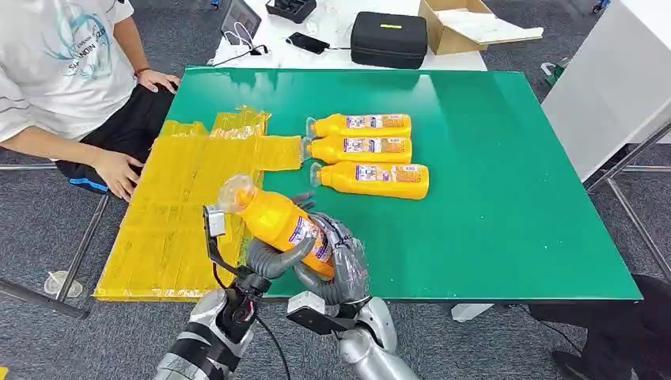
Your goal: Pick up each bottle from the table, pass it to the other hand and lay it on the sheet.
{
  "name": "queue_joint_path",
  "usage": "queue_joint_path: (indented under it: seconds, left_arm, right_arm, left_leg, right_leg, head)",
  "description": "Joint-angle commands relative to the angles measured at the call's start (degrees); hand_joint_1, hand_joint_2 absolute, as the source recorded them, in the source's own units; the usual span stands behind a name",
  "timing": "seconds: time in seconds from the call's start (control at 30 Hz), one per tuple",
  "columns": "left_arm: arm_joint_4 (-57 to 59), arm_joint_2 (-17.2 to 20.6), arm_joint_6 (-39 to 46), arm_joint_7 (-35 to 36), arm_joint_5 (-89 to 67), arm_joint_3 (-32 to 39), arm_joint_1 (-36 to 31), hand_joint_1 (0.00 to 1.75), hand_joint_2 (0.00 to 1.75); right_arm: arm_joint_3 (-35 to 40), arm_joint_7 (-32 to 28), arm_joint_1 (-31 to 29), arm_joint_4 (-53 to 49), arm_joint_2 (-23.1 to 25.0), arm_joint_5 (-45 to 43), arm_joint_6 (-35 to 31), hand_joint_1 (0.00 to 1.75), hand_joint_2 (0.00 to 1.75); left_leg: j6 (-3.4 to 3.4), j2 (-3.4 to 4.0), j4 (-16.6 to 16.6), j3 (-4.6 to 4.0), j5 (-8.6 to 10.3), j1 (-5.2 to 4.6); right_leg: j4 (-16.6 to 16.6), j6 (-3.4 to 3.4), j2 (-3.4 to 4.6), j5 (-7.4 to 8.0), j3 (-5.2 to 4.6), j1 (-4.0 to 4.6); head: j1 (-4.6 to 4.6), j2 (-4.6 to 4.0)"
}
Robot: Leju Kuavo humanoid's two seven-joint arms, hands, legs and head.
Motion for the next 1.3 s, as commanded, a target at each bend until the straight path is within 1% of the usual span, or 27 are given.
queue_joint_path:
  seconds: [0.03,0.13,0.2,0.27,0.3,0.33,0.43,0.47,0.53,0.57,0.6,0.63,0.67,0.7,0.73,0.77,0.8,0.83,0.87,0.93,0.97,1.03,1.07,1.1,1.13,1.23,1.3]
  left_arm:
    - [2.4,-0.8,-1.2,0.4,0.3,-1.3,-2.8,1.75,1.75]
    - [1.6,-1.2,-2.7,1.5,3.7,-0.2,-2.3,1.75,1.75]
    - [1.4,-1.2,-2.5,2.0,4.6,0.1,-2.1,1.75,1.75]
    - [0.6,-1.2,-1.4,2.2,4.9,0.3,-1.8,1.75,1.75]
    - [0.4,-1.3,-1.2,2.4,5.3,0.4,-1.7,1.75,1.75]
    - [0.4,-1.3,-1.2,2.4,5.3,0.4,-1.7,1.75,1.75]
    - [0.1,-1.4,-0.9,2.4,5.3,0.4,-1.5,1.75,1.75]
    - [0.1,-1.4,-0.9,2.4,5.3,0.4,-1.5,1.75,1.75]
    - [0.0,-1.4,-0.5,2.4,5.2,0.4,-1.4,1.75,1.75]
    - [-0.4,-1.3,0.9,2.2,4.6,0.3,-1.3,1.75,1.75]
    - [-1.0,-1.1,2.1,1.7,4.2,0.2,-1.1,1.75,1.75]
    - [-1.6,-0.9,3.2,1.3,3.9,0.4,-0.8,1.75,1.75]
    - [-2.4,-0.7,4.8,0.5,3.3,0.7,-0.5,1.75,1.75]
    - [-2.9,-0.5,5.4,0.3,2.9,0.8,-0.4,1.75,1.75]
    - [-3.0,-0.3,5.4,0.2,2.9,0.8,-0.4,1.75,1.75]
    - [-3.8,-0.1,7.3,-0.5,1.7,1.1,-0.3,1.75,1.75]
    - [-4.2,-0.1,8.9,-1.2,0.7,1.5,-0.2,1.75,1.75]
    - [-4.5,-0.1,9.9,-1.5,0.0,1.8,-0.2,1.75,1.75]
    - [-5.3,0.0,12.9,-2.9,-2.2,2.1,-0.2,1.75,1.75]
    - [-6.3,0.0,17.6,-4.5,-5.3,3.1,-0.3,1.75,1.75]
    - [-6.6,-0.1,19.4,-4.8,-6.1,3.8,-0.4,1.75,1.75]
    - [-7.0,0.2,23.7,-6.0,-9.2,4.7,-0.8,1.75,1.75]
    - [-7.0,0.2,24.6,-6.1,-9.5,5.6,-1.0,1.75,1.75]
    - [-7.0,0.4,26.9,-6.8,-11.0,6.0,-1.5,1.75,1.75]
    - [-6.9,0.6,28.5,-7.3,-11.9,6.8,-2.0,1.75,1.75]
    - [-7.1,1.5,34.7,-9.6,-15.7,8.2,-3.6,1.75,1.75]
    - [-7.2,1.8,34.6,-9.6,-15.7,8.7,-4.0,1.75,1.75]
  right_arm:
    - [2.7,0.1,-1.3,7.1,-0.5,0.2,0.2,1.75,1.75]
    - [2.8,0.1,-1.8,8.6,-0.5,-0.3,0.2,1.75,1.75]
    - [2.7,0.1,-1.8,8.9,-0.5,-0.3,0.2,1.75,1.75]
    - [2.4,0.1,-1.8,9.4,-0.5,-0.3,0.2,1.75,1.75]
    - [2.3,0.1,-1.7,9.3,-0.5,-0.2,0.2,1.75,1.75]
    - [2.3,0.1,-1.7,9.3,-0.5,-0.2,0.2,1.75,1.75]
    - [2.1,0.1,-1.8,9.7,-0.3,-0.2,0.2,1.75,1.75]
    - [2.1,0.1,-1.8,9.7,-0.3,-0.2,0.2,1.75,1.75]
    - [2.1,0.1,-1.9,10.2,-0.1,-0.6,0.2,1.75,1.75]
    - [2.5,0.1,-2.1,10.6,-0.1,-2.0,0.3,1.43,1.75]
    - [3.8,0.1,-2.0,9.5,-0.4,-5.2,1.6,0.00,1.75]
    - [3.9,0.1,-1.4,7.2,-0.7,-10.5,5.5,0.00,0.00]
    - [3.9,0.1,-1.1,5.7,-1.0,-14.1,10.1,0.00,0.00]
    - [4.4,0.1,-0.6,3.5,-1.6,-16.1,12.4,0.00,0.00]
    - [4.3,0.1,-0.5,3.3,-1.8,-16.3,12.6,0.00,0.00]
    - [4.0,0.1,0.4,0.3,-2.3,-18.2,13.7,0.00,0.00]
    - [3.5,0.1,0.9,-1.6,-2.5,-19.3,14.4,0.00,0.00]
    - [3.2,0.1,1.2,-3.0,-2.9,-19.9,14.9,0.00,0.00]
    - [2.9,0.1,2.0,-6.3,-3.5,-20.6,14.3,0.00,0.00]
    - [2.9,0.1,3.3,-11.6,-4.4,-21.3,12.6,0.00,0.00]
    - [3.1,0.1,4.0,-14.0,-4.7,-21.4,11.4,0.00,0.00]
    - [3.4,0.1,5.1,-18.2,-5.3,-21.3,10.0,0.00,0.00]
    - [3.6,0.1,5.5,-19.8,-5.5,-21.0,9.3,0.00,0.00]
    - [3.9,0.1,5.8,-21.6,-5.8,-21.3,9.2,0.00,0.00]
    - [3.9,0.1,6.1,-22.7,-5.9,-21.1,9.0,0.00,0.00]
    - [4.0,0.1,6.6,-24.9,-6.2,-21.6,8.6,0.00,0.00]
    - [4.1,0.1,6.6,-25.0,-6.3,-21.7,8.6,0.00,0.00]
  left_leg:
    - [0.04,-0.07,0.0,0.25,-0.06,0.02]
    - [0.04,-0.06,0.0,0.21,-0.04,0.01]
    - [0.06,-0.06,0.0,0.31,-0.08,0.04]
    - [0.03,-0.07,0.0,0.14,-0.02,0.04]
    - [0.06,-0.09,0.0,0.30,-0.07,0.05]
    - [0.04,-0.08,0.0,0.15,-0.02,0.03]
    - [0.09,-0.08,0.0,0.41,-0.12,0.02]
    - [0.04,-0.07,0.0,0.14,-0.02,0.03]
    - [0.07,-0.09,0.0,0.37,-0.10,0.04]
    - [0.05,-0.12,0.0,0.21,-0.04,0.02]
    - [0.06,-0.10,0.0,0.35,-0.10,0.03]
    - [0.03,-0.06,0.0,0.13,-0.03,0.03]
    - [0.05,-0.04,0.0,0.24,-0.07,0.05]
    - [0.07,-0.05,0.0,0.37,-0.12,0.05]
    - [0.05,-0.03,0.0,0.20,-0.06,0.01]
    - [0.07,-0.05,0.0,0.29,-0.11,0.03]
    - [0.05,0.02,0.0,0.17,-0.06,0.01]
    - [0.06,0.05,0.0,0.32,-0.11,0.02]
    - [0.05,-0.10,0.0,0.16,-0.05,0.01]
    - [0.08,-0.24,0.0,0.24,-0.08,0.02]
    - [0.07,-0.10,0.0,0.21,-0.09,0.02]
    - [0.11,0.05,0.1,0.42,-0.21,0.04]
    - [0.05,-0.05,0.0,0.10,-0.06,0.01]
    - [0.06,-0.08,0.1,0.17,-0.10,0.02]
    - [0.04,-0.06,0.0,0.01,-0.02,0.00]
    - [0.05,0.00,0.0,0.26,-0.11,0.02]
    - [0.03,-0.03,0.0,0.02,-0.01,0.02]
  right_leg:
    - [0.0,-0.08,-0.14,-0.08,0.29,0.04]
    - [0.0,-0.06,-0.13,-0.07,0.24,0.03]
    - [-0.1,-0.09,-0.14,-0.09,0.36,0.08]
    - [-0.1,-0.05,-0.13,-0.04,0.18,0.06]
    - [-0.1,-0.09,-0.18,-0.09,0.36,0.09]
    - [-0.1,-0.05,-0.15,-0.05,0.20,0.05]
    - [-0.1,-0.10,-0.20,-0.15,0.48,0.07]
    - [-0.1,-0.05,-0.15,-0.05,0.19,0.05]
    - [-0.1,-0.10,-0.21,-0.14,0.43,0.08]
    - [0.0,-0.07,-0.21,-0.09,0.27,0.05]
    - [0.0,-0.10,-0.22,-0.14,0.41,0.07]
    - [0.0,-0.06,-0.13,-0.05,0.16,0.05]
    - [0.0,-0.09,-0.15,-0.09,0.29,0.09]
    - [-0.1,-0.11,-0.17,-0.13,0.43,0.10]
    - [0.0,-0.07,-0.12,-0.08,0.23,0.04]
    - [0.0,-0.09,-0.16,-0.12,0.35,0.07]
    - [0.0,-0.07,-0.06,-0.06,0.19,0.04]
    - [0.0,-0.10,-0.07,-0.10,0.34,0.06]
    - [0.0,-0.08,-0.20,-0.09,0.21,0.05]
    - [0.0,-0.10,-0.34,-0.16,0.35,0.07]
    - [0.0,-0.09,-0.18,-0.12,0.27,0.06]
    - [0.0,-0.13,-0.08,-0.18,0.48,0.10]
    - [0.0,-0.07,-0.11,-0.06,0.15,0.04]
    - [0.0,-0.09,-0.16,-0.12,0.24,0.06]
    - [0.0,-0.06,-0.11,-0.04,0.05,0.02]
    - [0.0,-0.12,-0.10,-0.11,0.30,0.07]
    - [0.0,-0.07,-0.08,-0.02,0.07,0.04]
  head:
    - [-0.04,0.02]
    - [-0.04,0.00]
    - [-0.04,0.00]
    - [-0.04,0.00]
    - [-0.04,0.00]
    - [0.00,0.00]
    - [0.00,0.00]
    - [-0.04,0.00]
    - [-0.02,0.00]
    - [-0.02,0.00]
    - [-0.02,0.02]
    - [-0.02,0.02]
    - [-0.02,0.00]
    - [-0.04,0.02]
    - [0.00,0.00]
    - [0.00,0.00]
    - [-0.04,0.00]
    - [-0.07,0.00]
    - [-0.02,0.00]
    - [-0.02,0.00]
    - [-0.02,0.02]
    - [-0.04,0.02]
    - [-0.02,0.00]
    - [-0.02,0.00]
    - [-0.02,0.00]
    - [-0.02,0.00]
    - [0.00,0.00]
